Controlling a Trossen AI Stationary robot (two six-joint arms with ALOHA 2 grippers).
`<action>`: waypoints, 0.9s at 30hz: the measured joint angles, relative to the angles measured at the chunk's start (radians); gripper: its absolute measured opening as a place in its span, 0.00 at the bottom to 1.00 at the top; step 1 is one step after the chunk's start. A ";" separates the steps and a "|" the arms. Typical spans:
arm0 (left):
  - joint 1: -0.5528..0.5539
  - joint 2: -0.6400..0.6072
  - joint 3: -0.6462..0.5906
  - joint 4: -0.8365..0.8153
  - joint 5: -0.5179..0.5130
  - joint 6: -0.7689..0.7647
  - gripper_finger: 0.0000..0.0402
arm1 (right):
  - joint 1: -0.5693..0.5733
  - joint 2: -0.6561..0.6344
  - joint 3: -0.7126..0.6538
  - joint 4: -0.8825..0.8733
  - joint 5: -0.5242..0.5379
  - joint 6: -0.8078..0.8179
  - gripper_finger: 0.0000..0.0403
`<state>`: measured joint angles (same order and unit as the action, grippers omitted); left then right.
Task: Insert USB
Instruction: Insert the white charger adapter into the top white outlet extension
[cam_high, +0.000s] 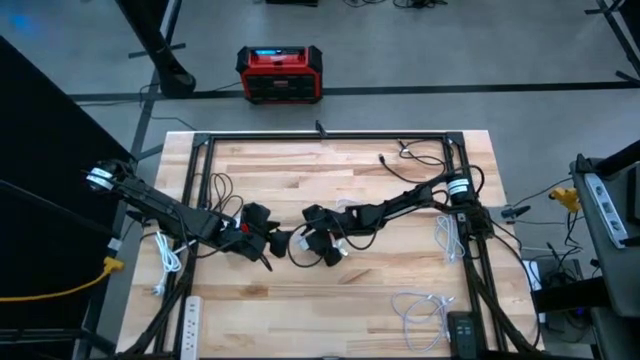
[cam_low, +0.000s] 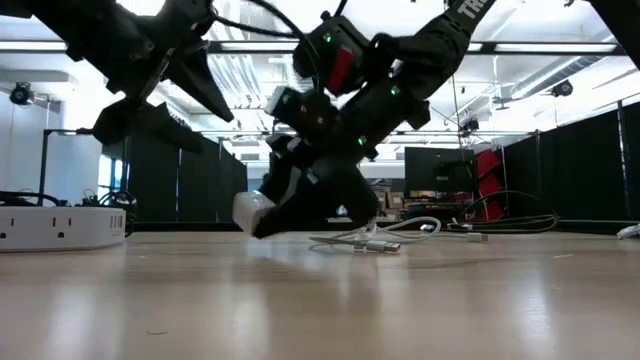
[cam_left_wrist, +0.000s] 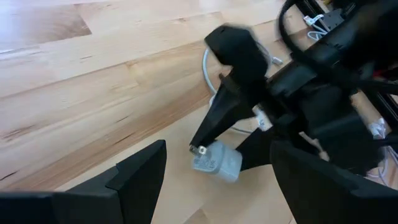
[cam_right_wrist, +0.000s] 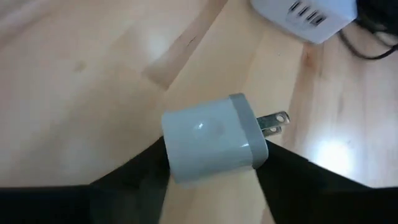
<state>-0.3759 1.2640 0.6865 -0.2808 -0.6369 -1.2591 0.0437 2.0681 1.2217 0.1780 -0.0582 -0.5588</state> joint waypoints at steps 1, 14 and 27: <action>0.000 0.000 0.000 0.001 0.000 0.000 0.69 | 0.000 -0.007 0.000 0.000 0.000 0.007 0.62; 0.000 0.000 0.000 -0.015 0.001 -0.005 0.69 | -0.008 -0.022 0.001 -0.020 0.012 0.215 0.78; -0.001 -0.002 -0.001 -0.075 0.067 -0.023 0.69 | -0.025 0.055 -0.144 0.411 -0.088 0.488 0.71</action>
<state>-0.3769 1.2615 0.6857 -0.3557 -0.5697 -1.2816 0.0189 2.1232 1.0780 0.5886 -0.1466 -0.0706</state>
